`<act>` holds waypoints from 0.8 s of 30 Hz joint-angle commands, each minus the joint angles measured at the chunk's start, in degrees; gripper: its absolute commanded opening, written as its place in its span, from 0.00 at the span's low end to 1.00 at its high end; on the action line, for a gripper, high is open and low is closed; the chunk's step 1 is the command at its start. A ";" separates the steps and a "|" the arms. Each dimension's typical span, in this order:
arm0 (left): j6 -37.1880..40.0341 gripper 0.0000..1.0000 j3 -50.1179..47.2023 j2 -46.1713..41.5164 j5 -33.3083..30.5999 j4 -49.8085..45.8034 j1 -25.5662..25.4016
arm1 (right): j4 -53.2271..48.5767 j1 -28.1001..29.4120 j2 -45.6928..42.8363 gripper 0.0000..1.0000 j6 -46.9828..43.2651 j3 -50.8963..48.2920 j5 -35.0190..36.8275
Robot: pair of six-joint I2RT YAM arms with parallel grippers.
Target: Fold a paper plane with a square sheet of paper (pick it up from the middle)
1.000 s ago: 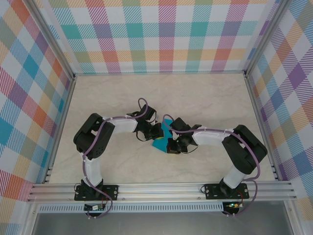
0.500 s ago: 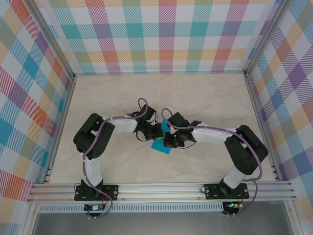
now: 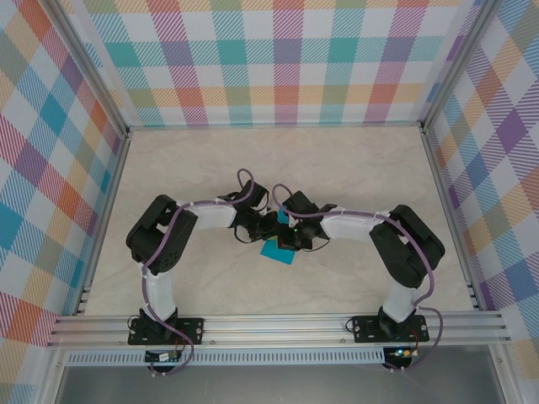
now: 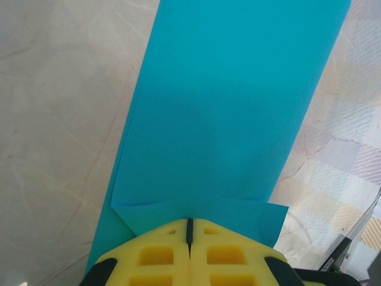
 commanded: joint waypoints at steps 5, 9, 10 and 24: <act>-0.99 0.00 -3.24 2.75 -7.78 -8.93 0.64 | 0.55 -0.48 0.07 0.00 -0.47 -1.59 0.27; -1.13 0.00 -3.17 2.86 -8.58 -9.20 0.64 | -0.37 -0.42 -2.99 0.00 -1.36 -5.02 -1.49; -1.17 0.00 -3.18 2.94 -8.58 -9.15 0.64 | -0.62 -0.42 -3.61 0.00 -1.55 -5.67 -2.14; -1.13 0.00 -3.50 2.81 -8.15 -8.72 0.64 | -4.23 0.19 -11.43 0.00 -2.01 -10.56 -5.88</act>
